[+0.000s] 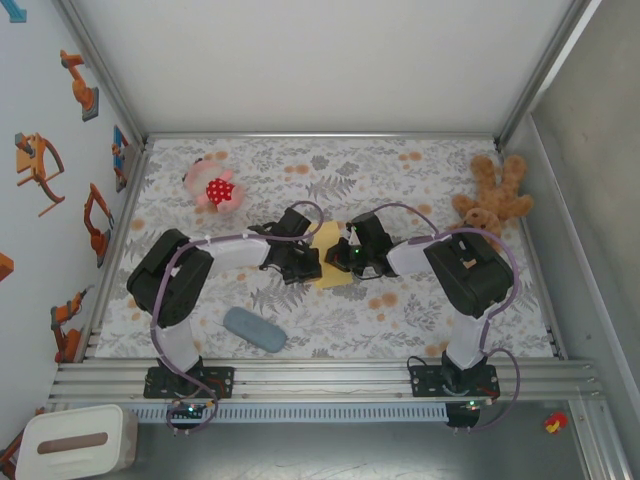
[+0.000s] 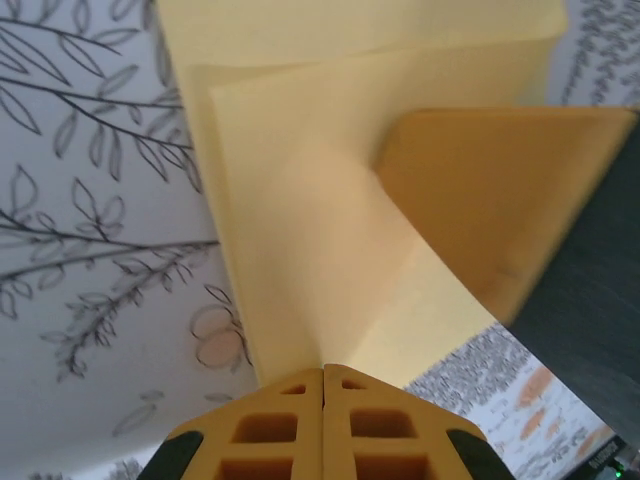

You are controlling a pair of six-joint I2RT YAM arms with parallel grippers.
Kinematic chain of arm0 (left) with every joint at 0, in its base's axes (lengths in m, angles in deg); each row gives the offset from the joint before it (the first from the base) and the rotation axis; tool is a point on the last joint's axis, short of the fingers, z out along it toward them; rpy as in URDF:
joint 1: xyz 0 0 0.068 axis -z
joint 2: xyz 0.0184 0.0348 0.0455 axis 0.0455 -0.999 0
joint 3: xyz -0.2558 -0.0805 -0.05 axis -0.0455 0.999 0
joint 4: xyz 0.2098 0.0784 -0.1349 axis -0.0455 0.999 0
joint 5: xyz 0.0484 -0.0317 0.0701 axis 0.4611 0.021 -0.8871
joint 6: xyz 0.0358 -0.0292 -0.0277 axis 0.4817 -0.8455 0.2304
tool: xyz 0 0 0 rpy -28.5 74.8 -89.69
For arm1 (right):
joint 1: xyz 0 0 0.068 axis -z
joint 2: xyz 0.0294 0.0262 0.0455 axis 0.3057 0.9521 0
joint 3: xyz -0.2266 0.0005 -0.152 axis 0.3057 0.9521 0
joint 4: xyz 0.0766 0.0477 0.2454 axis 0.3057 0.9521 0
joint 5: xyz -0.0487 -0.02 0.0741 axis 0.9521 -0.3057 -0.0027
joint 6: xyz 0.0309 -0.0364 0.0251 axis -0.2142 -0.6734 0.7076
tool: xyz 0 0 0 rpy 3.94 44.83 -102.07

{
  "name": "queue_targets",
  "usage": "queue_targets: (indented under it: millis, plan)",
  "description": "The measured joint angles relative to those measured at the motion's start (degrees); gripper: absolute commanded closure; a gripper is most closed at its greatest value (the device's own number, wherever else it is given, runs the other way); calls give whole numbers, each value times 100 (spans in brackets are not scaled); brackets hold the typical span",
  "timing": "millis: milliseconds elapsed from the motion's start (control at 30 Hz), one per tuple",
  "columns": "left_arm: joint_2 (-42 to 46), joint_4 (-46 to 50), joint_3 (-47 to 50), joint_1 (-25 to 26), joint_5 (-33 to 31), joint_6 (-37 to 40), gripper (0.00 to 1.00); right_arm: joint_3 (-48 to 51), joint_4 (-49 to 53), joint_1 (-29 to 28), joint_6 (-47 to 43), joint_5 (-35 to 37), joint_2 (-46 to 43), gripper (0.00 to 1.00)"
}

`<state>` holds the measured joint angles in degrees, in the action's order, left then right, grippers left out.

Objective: Fold a paper plane with a square sheet of paper (pick it up from the middle)
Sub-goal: Fold the triangle a second time at the center of the table.

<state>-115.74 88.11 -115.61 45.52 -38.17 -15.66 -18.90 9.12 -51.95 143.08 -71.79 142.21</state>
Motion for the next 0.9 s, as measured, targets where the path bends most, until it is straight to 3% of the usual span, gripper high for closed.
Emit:
queue_targets:
  millis: [433, 900]
  plan:
    - [-98, 37, -28, -48, 20, -46, 100, -461, 1176, 103, -634, -76, -214, 100]
    - [-114, 44, -33, -59, 42, -46, 100, -442, 1329, 63, -1025, -575, -68, 100]
